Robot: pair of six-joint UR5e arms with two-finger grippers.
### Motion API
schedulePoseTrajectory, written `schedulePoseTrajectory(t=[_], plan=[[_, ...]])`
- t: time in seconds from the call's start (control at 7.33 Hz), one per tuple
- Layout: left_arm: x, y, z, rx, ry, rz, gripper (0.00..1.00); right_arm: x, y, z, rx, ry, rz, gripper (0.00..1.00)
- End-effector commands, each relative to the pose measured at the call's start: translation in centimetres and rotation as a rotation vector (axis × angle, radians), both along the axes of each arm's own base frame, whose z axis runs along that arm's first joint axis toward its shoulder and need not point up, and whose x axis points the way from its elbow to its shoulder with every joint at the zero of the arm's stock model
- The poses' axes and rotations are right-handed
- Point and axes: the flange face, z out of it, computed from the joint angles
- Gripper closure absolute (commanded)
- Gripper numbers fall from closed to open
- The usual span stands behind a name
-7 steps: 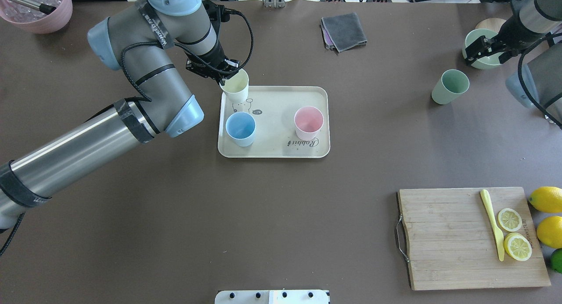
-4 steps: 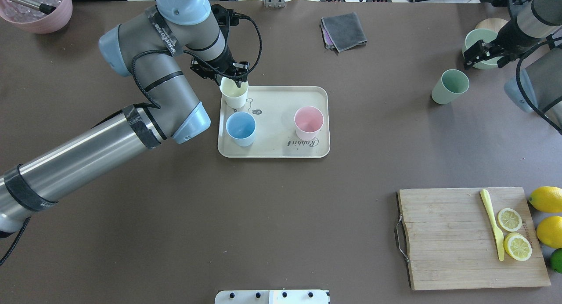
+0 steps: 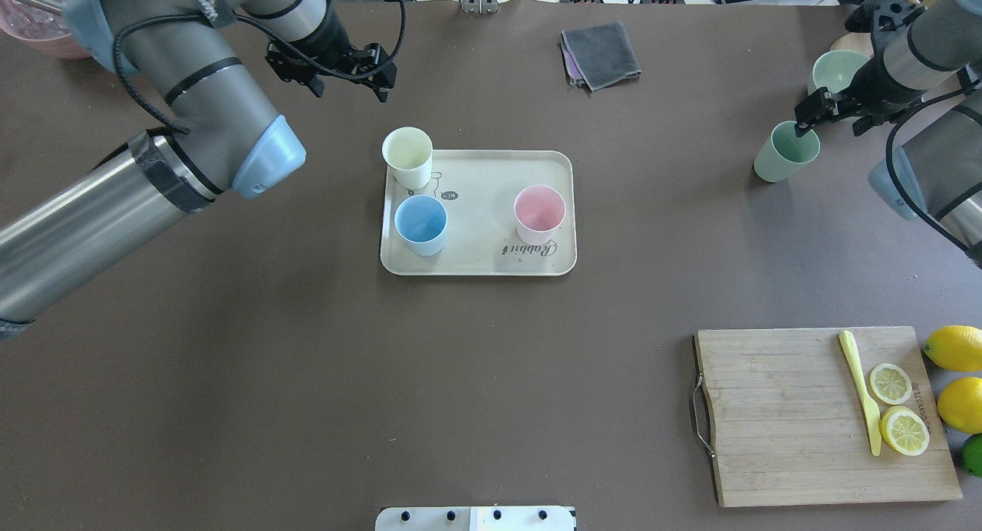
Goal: Place all cups on tray
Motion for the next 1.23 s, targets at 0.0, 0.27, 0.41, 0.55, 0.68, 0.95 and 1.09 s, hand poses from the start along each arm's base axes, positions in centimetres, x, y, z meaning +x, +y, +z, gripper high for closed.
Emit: schedulePoseTrajectory(t=[0.0,0.27,0.41,0.55,0.68,0.95,1.09], plan=[[-3.0,-0.5,1.9,0.024,-0.014,0.013,0.02,-1.6,1.5,2.0,-0.006,0.023,0.008,0.33],[-3.3,-0.6,1.9,0.024,-0.015,0.007,0.02,-1.2,2.2,3.2,0.001,0.018,0.006,1.00],[-4.0,-1.0,2.0,0.024,-0.016,-0.001,0.02,-1.3,2.0,2.3,0.013,0.009,0.008,1.00],[-4.2,-1.1,2.3,0.021,-0.017,-0.005,0.02,-1.5,1.6,0.6,0.033,-0.008,0.008,1.00],[-5.0,-1.4,3.2,0.025,-0.026,-0.003,0.02,-1.9,1.1,-1.3,0.036,-0.030,0.031,1.00],[-11.4,-3.6,8.0,0.107,-0.095,0.027,0.02,-5.6,-0.4,-7.9,-0.007,-0.109,0.116,1.00],[-14.6,-4.0,11.2,0.125,-0.107,0.068,0.02,-9.7,-0.1,-11.9,-0.045,-0.154,0.151,1.00]])
